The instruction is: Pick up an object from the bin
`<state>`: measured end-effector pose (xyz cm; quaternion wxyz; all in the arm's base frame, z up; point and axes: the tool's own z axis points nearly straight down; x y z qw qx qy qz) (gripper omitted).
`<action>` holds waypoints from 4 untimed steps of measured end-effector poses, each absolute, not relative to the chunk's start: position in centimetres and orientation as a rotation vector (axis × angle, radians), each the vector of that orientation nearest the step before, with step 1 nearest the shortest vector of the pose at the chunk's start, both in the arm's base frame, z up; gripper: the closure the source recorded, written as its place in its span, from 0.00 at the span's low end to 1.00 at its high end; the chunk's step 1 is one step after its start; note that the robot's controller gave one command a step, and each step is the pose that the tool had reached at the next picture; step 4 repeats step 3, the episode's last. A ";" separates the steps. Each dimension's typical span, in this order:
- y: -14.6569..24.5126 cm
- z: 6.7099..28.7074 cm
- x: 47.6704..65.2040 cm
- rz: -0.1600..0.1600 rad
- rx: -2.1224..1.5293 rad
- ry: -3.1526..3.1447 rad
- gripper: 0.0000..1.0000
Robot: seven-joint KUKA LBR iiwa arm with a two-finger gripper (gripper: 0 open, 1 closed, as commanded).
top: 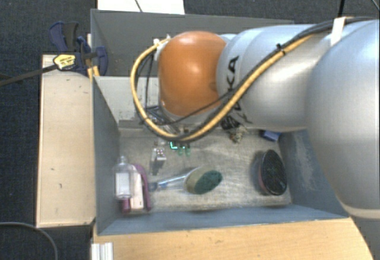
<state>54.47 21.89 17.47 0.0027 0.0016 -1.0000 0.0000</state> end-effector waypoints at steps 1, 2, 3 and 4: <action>18.1 7.3 51.2 0.004 0.060 -3.134 0.00; 18.4 7.7 51.4 -0.003 0.051 -3.142 1.00; 18.2 22.5 53.1 -0.004 0.265 -3.141 1.00; 18.2 22.5 53.1 -0.004 0.265 -3.141 1.00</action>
Offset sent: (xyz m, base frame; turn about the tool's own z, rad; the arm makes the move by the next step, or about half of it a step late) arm -0.0309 -0.0356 -0.0979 -0.0358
